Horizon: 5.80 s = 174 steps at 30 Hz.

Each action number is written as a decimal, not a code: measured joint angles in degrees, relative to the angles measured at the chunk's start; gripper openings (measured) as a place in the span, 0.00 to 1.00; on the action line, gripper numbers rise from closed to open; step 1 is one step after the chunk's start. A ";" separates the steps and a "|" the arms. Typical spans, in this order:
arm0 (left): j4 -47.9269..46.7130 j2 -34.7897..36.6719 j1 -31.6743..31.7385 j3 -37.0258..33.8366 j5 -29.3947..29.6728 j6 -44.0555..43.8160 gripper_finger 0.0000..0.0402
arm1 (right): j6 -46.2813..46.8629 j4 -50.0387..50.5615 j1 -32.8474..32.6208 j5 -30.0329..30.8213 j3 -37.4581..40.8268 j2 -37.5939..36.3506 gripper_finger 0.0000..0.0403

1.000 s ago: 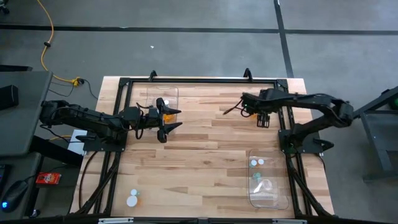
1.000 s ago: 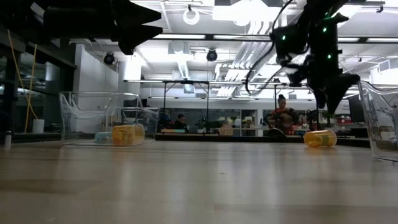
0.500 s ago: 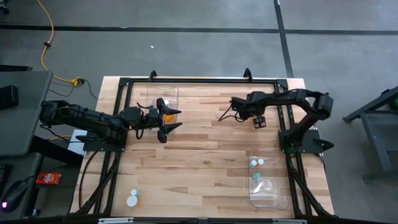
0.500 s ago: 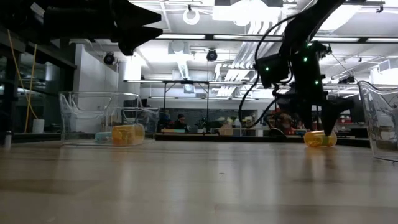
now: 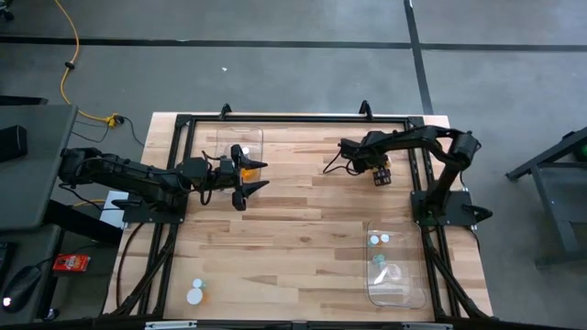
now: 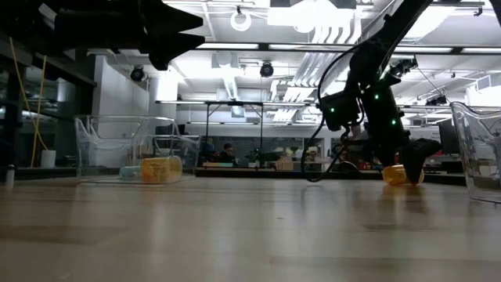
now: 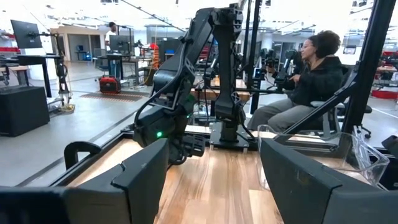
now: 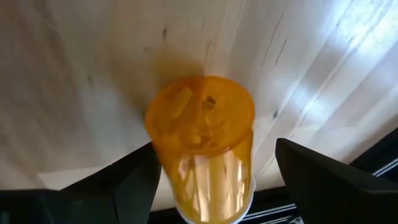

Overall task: Pick and place medicine bottles into bin by pill shape (circle, oval)
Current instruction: Put the orange capsule bottle into the left transparent bin

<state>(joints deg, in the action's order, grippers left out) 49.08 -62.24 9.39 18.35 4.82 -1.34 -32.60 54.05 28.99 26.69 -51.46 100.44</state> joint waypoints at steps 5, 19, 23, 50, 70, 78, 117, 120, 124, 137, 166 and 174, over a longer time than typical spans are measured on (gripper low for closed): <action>0.00 0.00 0.01 0.00 0.01 0.00 0.61 | 0.03 -0.93 0.40 0.10 0.00 0.16 0.69; 0.02 0.00 0.02 0.00 0.04 0.02 0.61 | 0.61 -0.64 0.37 -0.18 0.00 0.16 0.43; 0.02 0.00 0.01 0.00 0.05 0.01 0.61 | 0.59 -0.64 0.37 -0.19 0.00 0.11 0.43; -2.90 -0.22 0.02 0.00 0.35 2.09 0.61 | 23.47 -51.17 -10.74 -36.70 -2.91 -22.10 0.43; -2.58 -17.84 -6.74 9.47 19.43 29.90 0.64 | 33.24 -65.97 -22.43 -36.85 -2.91 -16.45 0.47; -2.37 -18.78 -9.39 11.39 24.37 35.43 0.74 | 36.14 -72.00 -24.20 -36.81 -2.91 -16.45 0.47; 13.44 -18.32 -7.98 16.02 -6.69 3.89 0.74 | 22.03 -91.76 -32.52 -36.82 -2.91 -16.36 0.47; 14.39 -18.40 -8.18 16.02 -6.69 3.98 0.72 | 22.03 -93.29 -33.01 -36.85 -2.91 -16.36 0.47; 14.73 -18.78 -9.08 16.05 -6.73 5.93 0.71 | 22.04 -94.01 -33.29 -36.90 -2.91 -16.36 0.47; 14.30 -18.78 -10.62 17.22 -6.71 7.69 0.71 | 23.13 -99.47 -33.28 -37.04 -2.91 -13.39 0.47; 14.15 -18.78 -10.60 17.25 -5.39 7.50 0.50 | 25.14 -99.22 -33.29 -36.35 -2.91 -13.40 0.52; 12.35 -18.75 -10.58 17.25 0.45 7.44 0.50 | 24.37 -98.65 -33.24 -29.15 -2.89 -14.40 0.73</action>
<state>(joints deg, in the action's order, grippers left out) 61.43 -80.99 -1.19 35.59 5.27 6.10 -8.23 -44.60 -4.25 -2.46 -54.35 86.03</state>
